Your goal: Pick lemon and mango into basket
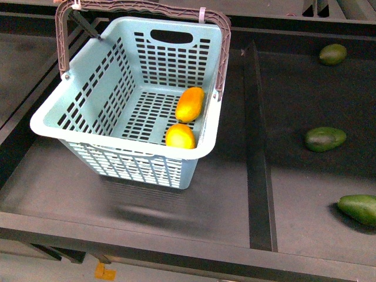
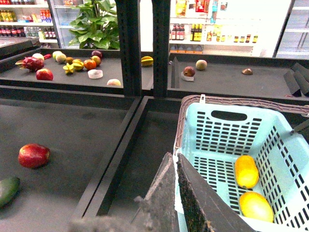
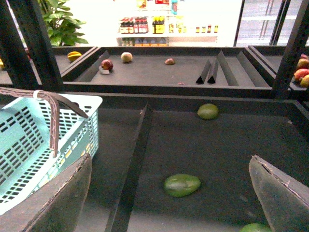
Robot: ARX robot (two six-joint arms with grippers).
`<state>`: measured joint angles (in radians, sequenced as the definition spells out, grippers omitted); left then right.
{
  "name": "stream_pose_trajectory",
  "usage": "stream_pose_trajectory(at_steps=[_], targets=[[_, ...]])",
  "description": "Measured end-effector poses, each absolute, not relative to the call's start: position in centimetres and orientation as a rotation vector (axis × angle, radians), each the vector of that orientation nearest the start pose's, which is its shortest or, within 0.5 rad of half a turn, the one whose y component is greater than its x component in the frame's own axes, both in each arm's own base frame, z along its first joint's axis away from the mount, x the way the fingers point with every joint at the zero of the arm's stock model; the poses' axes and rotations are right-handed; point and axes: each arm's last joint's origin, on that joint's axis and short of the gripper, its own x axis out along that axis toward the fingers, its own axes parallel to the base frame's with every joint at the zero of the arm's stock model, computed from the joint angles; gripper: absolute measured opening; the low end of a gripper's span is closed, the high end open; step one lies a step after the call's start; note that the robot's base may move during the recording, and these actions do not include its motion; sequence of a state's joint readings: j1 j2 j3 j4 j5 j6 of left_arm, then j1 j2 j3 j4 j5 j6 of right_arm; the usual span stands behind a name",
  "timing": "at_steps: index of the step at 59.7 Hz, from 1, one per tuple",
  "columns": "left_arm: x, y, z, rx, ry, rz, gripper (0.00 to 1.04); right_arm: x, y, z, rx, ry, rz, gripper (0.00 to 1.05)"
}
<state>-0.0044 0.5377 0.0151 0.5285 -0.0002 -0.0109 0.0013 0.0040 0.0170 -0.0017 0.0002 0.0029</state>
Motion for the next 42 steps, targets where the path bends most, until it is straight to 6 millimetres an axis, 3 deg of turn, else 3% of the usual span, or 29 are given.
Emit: stream_pose_trajectory(at_steps=[42], targets=[[11.0, 0.0, 17.1, -0.011, -0.016, -0.004, 0.03, 9.7, 0.0, 16.9, 0.003, -0.011, 0.002, 0.96]])
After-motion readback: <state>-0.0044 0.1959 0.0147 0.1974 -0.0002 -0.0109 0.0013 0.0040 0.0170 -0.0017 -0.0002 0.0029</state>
